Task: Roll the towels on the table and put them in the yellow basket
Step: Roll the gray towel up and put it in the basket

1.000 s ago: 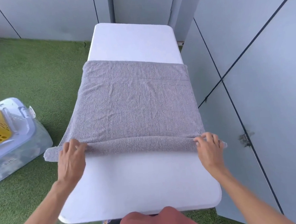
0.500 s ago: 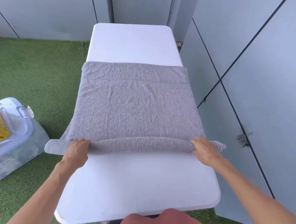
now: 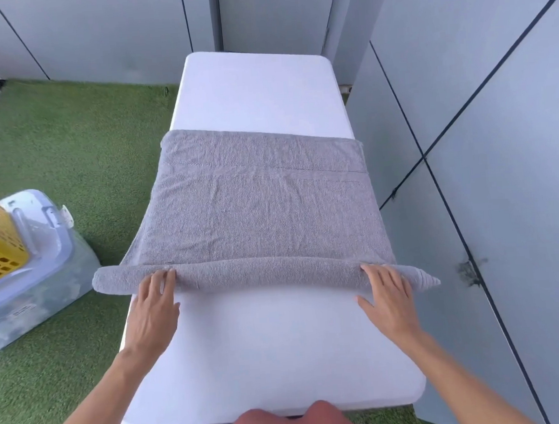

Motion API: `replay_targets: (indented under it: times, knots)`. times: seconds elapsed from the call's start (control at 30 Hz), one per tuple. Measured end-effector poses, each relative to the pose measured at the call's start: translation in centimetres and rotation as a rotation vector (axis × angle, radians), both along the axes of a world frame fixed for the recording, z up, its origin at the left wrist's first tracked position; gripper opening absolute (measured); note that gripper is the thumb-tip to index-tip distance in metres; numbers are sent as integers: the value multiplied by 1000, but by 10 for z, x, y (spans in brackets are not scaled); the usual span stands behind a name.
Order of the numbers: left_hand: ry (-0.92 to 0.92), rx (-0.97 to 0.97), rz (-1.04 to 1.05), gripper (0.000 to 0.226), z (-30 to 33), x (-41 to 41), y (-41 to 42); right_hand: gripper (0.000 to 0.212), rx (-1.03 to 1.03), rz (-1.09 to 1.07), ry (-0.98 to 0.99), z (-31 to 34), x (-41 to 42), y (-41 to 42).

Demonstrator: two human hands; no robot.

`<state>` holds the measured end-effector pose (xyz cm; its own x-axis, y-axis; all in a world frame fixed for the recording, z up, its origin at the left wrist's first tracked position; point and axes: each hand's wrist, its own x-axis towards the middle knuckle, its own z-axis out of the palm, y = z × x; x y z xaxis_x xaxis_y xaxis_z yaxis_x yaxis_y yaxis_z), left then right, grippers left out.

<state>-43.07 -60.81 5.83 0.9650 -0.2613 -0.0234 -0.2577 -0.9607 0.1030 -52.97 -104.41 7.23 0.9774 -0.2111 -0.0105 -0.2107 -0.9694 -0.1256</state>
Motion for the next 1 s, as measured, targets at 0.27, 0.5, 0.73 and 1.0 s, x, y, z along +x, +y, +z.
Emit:
replay_targets:
  times: [0.27, 0.5, 0.73, 1.0]
  knots:
    - [-4, 53, 43, 46, 8, 34, -8, 46, 6, -32, 176, 9, 27, -3]
    - [583, 206, -68, 53, 31, 66, 1, 39, 351, -47, 602, 33, 13, -27]
    - [-3, -161, 19, 36, 22, 41, 5, 34, 302, -224, 93, 24, 11, -13]
    - [14, -11, -105, 73, -9, 12, 1, 59, -104, 12, 46, -7, -14, 24]
